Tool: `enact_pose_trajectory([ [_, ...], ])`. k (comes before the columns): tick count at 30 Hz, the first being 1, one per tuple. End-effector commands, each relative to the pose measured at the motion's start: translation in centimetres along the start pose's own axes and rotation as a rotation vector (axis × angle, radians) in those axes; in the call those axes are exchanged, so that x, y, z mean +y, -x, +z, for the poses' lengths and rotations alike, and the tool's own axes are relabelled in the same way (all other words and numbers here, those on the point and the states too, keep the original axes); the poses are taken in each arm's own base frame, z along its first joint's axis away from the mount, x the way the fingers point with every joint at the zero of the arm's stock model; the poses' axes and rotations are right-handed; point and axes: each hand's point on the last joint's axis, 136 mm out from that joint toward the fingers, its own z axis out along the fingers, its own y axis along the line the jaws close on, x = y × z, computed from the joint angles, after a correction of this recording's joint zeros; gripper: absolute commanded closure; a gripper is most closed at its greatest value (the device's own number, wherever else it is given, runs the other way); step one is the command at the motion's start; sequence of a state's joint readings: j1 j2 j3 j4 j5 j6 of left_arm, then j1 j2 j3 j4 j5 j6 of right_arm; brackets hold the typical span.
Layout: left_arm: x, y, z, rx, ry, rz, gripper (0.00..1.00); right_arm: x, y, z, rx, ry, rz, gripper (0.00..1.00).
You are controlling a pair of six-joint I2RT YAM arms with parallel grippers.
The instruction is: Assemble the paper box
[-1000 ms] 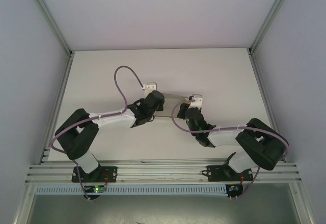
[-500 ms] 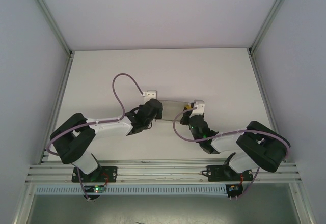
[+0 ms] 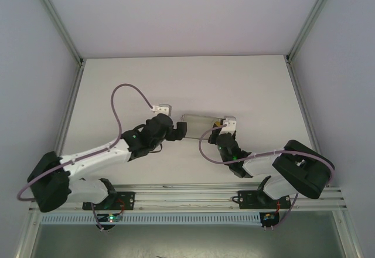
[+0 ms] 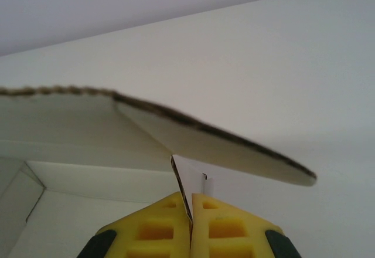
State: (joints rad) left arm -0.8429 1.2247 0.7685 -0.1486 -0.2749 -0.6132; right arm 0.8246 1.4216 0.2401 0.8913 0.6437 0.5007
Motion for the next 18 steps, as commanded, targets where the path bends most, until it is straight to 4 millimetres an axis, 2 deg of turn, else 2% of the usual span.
enact_pose_trajectory([
  [1,0.4,-0.8,-2.3,0.053,-0.007,-0.027,0.0,-1.5,-3.4,-0.3,0.112,-0.059,-0.095,0.99],
  [5,-0.1,2.2,-4.8,-0.002,-0.022,-0.121,0.0,-1.0,-3.5,-0.3,0.119,-0.063,-0.124,0.98],
  [8,0.6,4.2,-4.9,-0.018,0.016,-0.191,0.0,-0.6,-3.7,-0.2,0.124,-0.064,-0.138,0.98],
  [10,1.2,5.0,-3.9,-0.002,0.02,-0.249,0.0,-0.5,-3.8,-0.3,0.125,-0.066,-0.146,0.97],
  [14,1.7,6.3,-0.2,0.055,-0.054,-0.375,0.0,-0.4,-4.4,-0.2,0.14,-0.058,-0.157,0.95],
  [18,1.8,5.8,3.6,0.1,-0.072,-0.433,0.0,0.1,-4.3,-0.2,0.129,-0.045,-0.157,0.95],
])
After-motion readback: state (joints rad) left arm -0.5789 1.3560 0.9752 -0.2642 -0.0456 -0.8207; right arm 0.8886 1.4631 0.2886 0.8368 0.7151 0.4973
